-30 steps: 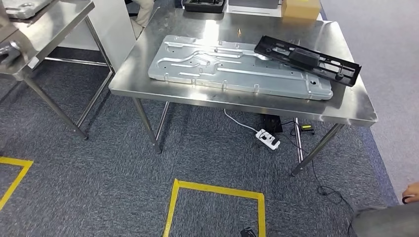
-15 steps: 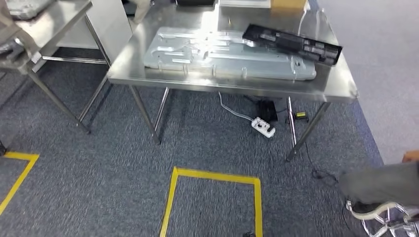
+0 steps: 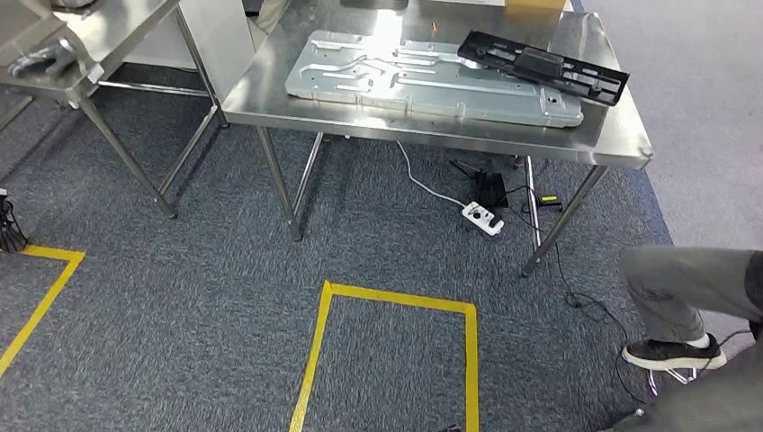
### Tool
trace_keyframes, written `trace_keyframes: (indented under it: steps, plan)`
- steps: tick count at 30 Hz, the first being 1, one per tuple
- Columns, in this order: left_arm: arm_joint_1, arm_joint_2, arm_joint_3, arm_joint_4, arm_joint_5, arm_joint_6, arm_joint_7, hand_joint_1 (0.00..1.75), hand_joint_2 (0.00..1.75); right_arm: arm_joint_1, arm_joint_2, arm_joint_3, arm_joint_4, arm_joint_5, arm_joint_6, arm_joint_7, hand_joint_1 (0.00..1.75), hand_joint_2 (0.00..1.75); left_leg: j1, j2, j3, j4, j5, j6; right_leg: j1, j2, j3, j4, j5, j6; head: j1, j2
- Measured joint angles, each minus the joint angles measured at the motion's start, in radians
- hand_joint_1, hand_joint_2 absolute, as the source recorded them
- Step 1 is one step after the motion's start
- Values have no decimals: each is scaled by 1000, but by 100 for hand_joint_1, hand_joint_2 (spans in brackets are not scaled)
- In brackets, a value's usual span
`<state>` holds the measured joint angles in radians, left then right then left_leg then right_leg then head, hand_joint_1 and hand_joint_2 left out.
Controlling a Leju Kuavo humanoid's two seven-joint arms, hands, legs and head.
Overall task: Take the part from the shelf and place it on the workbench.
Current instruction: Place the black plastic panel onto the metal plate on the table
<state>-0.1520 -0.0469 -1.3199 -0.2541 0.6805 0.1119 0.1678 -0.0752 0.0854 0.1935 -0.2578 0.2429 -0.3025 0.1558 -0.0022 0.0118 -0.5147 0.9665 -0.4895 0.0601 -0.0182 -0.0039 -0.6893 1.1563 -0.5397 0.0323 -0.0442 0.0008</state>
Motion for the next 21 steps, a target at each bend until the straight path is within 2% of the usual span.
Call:
trace_keyframes:
  steps: [1, 2, 3, 4, 5, 6, 7, 8, 9, 11, 12, 13, 14, 16, 17, 18, 19, 20, 21]
  plan:
    - [0, 0, 0, 0, 0, 0, 0, 0, 0, -1, 0, 1, 0, 0, 0, 0, 0, 175, -2, 0, -16, 1, 12, 3, 0, 0, -9, 65, -43, 0, 2, 0]
    - [0, 0, 0, 0, 0, 0, 0, 0, 0, -2, 0, 1, 1, 0, 0, 0, 0, 175, -4, 1, -32, 3, 24, 3, 0, 0, -10, 118, -60, 0, 2, 0]
    - [0, 0, 0, 0, 0, 0, 0, 0, 0, -2, 0, 1, 2, 0, 0, 0, 0, 175, -5, 1, -50, 7, 36, 2, 0, 1, 2, 145, -52, 0, 2, 0]
    - [1, 0, 0, 0, 0, 0, 0, 0, 0, -2, 0, 2, 3, 0, 0, 0, 0, 175, -6, 1, -69, 12, 46, 0, 0, 1, 29, 140, -25, 0, 2, 0]
    - [1, 0, 0, 0, 0, 0, 0, 0, 0, -2, 0, 2, 4, 0, 0, 0, 0, 175, -6, 0, -87, 20, 55, -3, 0, 1, 72, 101, 4, -1, 2, 0]
    - [1, 0, 0, 0, 0, 0, 0, 0, 0, -3, 0, 2, 4, 0, 0, 0, 0, 175, -6, 0, -104, 30, 62, -6, 0, 0, 128, 34, 16, -2, 2, 0]
    - [1, 0, 0, 0, 0, 0, 0, 0, 0, -4, 0, 2, 5, 0, 0, 0, 0, 175, -7, 1, -118, 41, 67, -10, 2, 1, 185, -45, 10, -5, 2, 0]
    - [1, 0, 0, 0, 0, 0, 0, 0, 0, -5, 0, 2, 5, 1, 0, 0, 0, 175, -8, 1, -127, 51, 72, -15, 4, 1, 225, -108, -4, -8, 1, 0]
    - [1, 0, 0, 0, 0, 0, 0, 0, 0, -6, 0, 2, 6, 1, 0, 0, 0, 175, -9, 2, -134, 56, 79, -20, 7, 1, 247, -148, -20, -13, 1, 0]
    - [1, 1, 0, 0, 0, 0, 0, 0, 0, -6, 0, 3, 7, 1, 0, 0, 0, 175, -7, 1, -139, 58, 91, -33, 8, 1, 241, -164, -18, -25, 3, 0]
    - [1, 1, 0, 0, 0, 0, 0, 0, 0, -5, 1, 3, 8, 1, 0, 0, 0, 175, -5, 0, -145, 64, 83, -40, 6, -1, 233, -164, -9, -34, 4, 0]
    - [2, 1, 0, 0, 0, 0, 0, 0, 0, -5, 1, 3, 9, 1, 0, 0, 0, 131, -4, -1, -154, 83, 58, -46, 4, -2, 225, -165, 1, -43, 3, 0]
    - [3, 2, 0, 0, 0, -1, 0, 0, 0, -5, 2, 4, 9, 1, 0, 0, 0, 87, -1, -2, -168, 121, 16, -52, 3, -4, 214, -166, 11, -50, 2, 0]
    - [4, 2, 0, 0, -2, -4, 0, 0, 0, -6, 2, 6, 10, 1, 5, 3, 0, 0, 4, -3, -199, 239, -77, -62, 3, -5, 190, -164, 30, -56, -2, 0]
    - [5, 2, 0, 0, -8, -14, 0, 0, 0, -6, 2, 7, 11, -1, 17, 10, 0, 0, 7, -3, -208, 295, -100, -66, 4, -8, 178, -163, 38, -56, -2, 0]
    - [5, 2, 0, 0, -17, -33, -1, 0, 0, -6, 2, 8, 12, -6, 41, 24, 0, 0, 10, -3, -207, 330, -97, -70, 4, -11, 165, -160, 46, -55, -2, 0]
    - [4, 1, 0, 0, -30, -55, -1, 0, 0, -7, 2, 9, 14, -12, 75, 43, 0, 0, 12, -2, -191, 334, -75, -72, 4, -16, 152, -157, 53, -54, -2, 0]
    - [4, 0, 0, 0, -44, -76, -1, 0, 0, -7, 2, 9, 16, -20, 117, 63, 0, 0, 14, 0, -159, 304, -44, -72, 4, -22, 142, -154, 58, -52, -2, 0]
    - [4, -4, 0, 0, -56, -91, 0, 0, 0, -7, 3, 10, 18, -27, 160, 82, 0, 0, 15, 8, -114, 247, -19, -71, 4, -28, 136, -150, 62, -48, -2, 0]
